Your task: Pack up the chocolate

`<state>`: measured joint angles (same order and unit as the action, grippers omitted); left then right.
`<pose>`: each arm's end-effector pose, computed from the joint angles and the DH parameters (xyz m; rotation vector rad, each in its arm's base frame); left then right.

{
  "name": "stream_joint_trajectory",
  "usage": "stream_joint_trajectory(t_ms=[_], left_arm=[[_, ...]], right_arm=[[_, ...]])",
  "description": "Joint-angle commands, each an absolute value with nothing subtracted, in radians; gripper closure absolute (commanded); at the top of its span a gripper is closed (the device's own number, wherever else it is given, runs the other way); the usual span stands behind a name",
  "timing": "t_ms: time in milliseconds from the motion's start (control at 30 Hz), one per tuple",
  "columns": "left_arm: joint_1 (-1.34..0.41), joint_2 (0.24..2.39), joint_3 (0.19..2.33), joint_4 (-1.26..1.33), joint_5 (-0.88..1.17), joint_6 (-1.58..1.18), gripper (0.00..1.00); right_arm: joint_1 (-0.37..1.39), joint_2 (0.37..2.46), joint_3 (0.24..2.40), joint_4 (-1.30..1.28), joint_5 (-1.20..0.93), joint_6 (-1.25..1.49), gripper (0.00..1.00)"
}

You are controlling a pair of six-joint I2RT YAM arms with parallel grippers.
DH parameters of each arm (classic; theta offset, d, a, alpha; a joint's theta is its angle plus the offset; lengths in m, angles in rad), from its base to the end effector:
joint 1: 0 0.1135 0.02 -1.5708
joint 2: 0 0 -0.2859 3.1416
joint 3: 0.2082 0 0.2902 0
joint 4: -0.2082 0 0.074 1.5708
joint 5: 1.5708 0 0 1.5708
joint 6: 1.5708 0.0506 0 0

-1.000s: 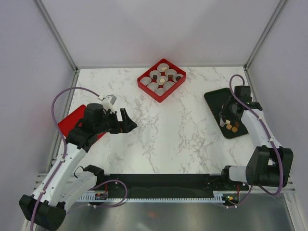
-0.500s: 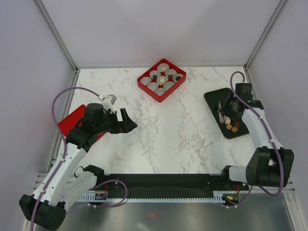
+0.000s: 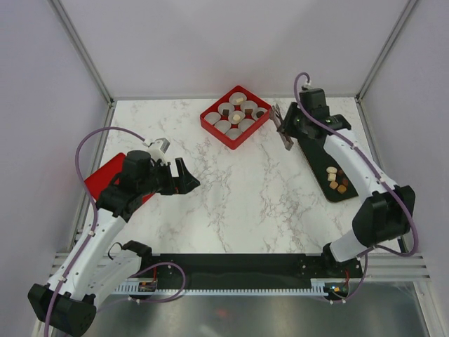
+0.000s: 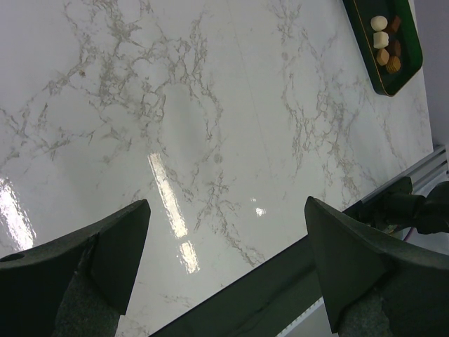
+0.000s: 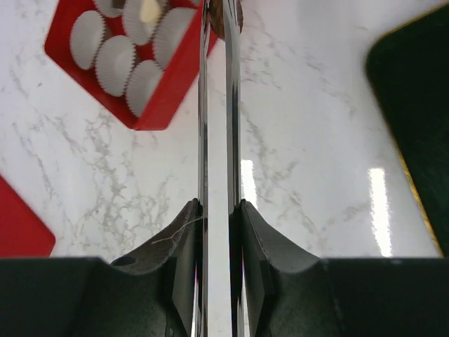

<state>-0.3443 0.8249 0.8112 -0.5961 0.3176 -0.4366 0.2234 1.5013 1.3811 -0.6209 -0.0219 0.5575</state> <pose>0.1931 -0.0860 0.3097 0.0838 2.2542 -0.7789 0.3714 0.0855 0.3401 0.3794 2.3183 0.4175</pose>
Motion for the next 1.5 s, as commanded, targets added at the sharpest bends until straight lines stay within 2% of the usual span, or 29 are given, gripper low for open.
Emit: stream_joint_trajectory(t_ms=[0, 200, 367, 1067, 1467], left_arm=[[-0.342, 0.821, 0.807, -0.569, 0.319, -0.396, 0.0], [-0.344, 0.822, 0.807, -0.569, 0.321, -0.396, 0.0], [-0.342, 0.816, 0.805, -0.569, 0.316, -0.396, 0.0], [-0.342, 0.819, 0.807, -0.569, 0.319, -0.396, 0.0], [-0.342, 0.819, 0.805, -0.569, 0.316, -0.396, 0.0]], right_arm=[[0.334, 1.592, 1.498, -0.546, -0.006, 0.589, 0.65], [0.449, 1.774, 1.657, -0.506, 0.034, 0.572, 0.65], [0.468, 1.868, 1.718, -0.505, 0.048, 0.566, 0.65], [0.471, 1.947, 1.693, -0.508, 0.133, 0.528, 0.63], [0.471, 1.941, 1.698, -0.515, 0.158, 0.517, 0.56]])
